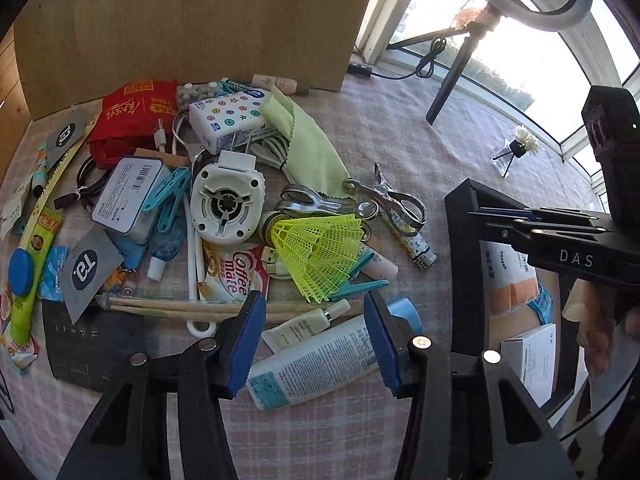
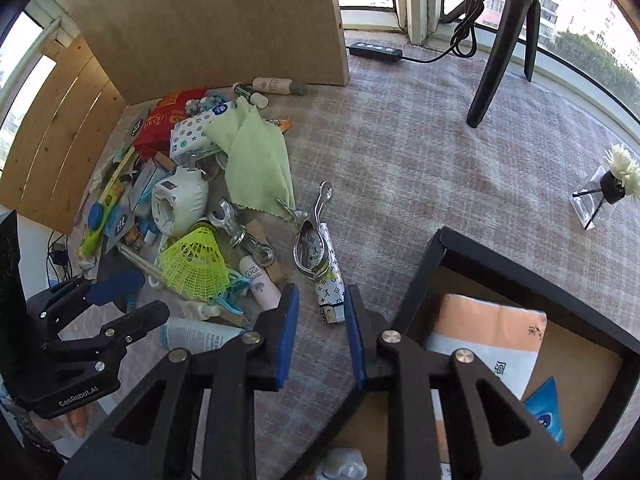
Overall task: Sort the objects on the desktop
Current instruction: 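Grasp the yellow shuttlecock with the left gripper while the right grasps the metal clip, then carry the shuttlecock and metal clip into the tray while both grippers release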
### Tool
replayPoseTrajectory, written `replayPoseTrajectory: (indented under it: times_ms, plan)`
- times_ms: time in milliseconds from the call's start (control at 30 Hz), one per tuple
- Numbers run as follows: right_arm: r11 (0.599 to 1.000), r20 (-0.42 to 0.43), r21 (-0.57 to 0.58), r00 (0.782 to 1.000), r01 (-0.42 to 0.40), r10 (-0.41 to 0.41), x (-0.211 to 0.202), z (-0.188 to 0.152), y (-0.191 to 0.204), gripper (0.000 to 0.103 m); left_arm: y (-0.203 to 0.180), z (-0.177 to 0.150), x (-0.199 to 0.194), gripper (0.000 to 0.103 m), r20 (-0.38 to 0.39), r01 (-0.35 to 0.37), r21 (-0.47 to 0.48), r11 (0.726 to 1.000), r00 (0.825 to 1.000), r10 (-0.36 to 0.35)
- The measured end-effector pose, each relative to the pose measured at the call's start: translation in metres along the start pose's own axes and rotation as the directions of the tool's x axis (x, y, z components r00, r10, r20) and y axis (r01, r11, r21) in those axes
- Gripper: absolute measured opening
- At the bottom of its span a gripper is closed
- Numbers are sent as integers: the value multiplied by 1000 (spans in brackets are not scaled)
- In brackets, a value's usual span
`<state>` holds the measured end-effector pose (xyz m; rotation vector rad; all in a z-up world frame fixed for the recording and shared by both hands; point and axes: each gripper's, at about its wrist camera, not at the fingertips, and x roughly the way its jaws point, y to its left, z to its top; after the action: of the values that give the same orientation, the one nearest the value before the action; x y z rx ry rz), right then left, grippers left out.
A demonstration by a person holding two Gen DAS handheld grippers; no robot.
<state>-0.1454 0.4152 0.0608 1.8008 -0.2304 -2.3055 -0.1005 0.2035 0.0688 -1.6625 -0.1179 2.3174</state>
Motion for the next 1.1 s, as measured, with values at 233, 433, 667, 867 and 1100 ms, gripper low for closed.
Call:
replayPoseTrajectory:
  times_ms: [233, 433, 667, 867, 1100]
  plan:
    - [998, -51, 42, 998, -35, 37, 27, 22, -4, 18, -5, 11, 15, 40, -15, -39, 17, 999, 999, 39]
    - [999, -82, 36, 996, -21, 24, 42, 31, -2, 14, -4, 18, 34, 26, -47, -64, 15, 998, 997, 64]
    - [999, -109, 41, 994, -22, 26, 59, 37, 2, 10, -4, 21, 44, 15, -53, -81, 15, 997, 995, 82]
    - [999, -92, 38, 996, -18, 21, 56, 33, 9, 7, 0, 20, 37, 2, -33, -80, 13, 997, 996, 80]
    - [999, -51, 43, 998, -25, 27, 28, 16, 8, 7, 1, 13, 15, 1, 2, -62, 12, 998, 998, 62]
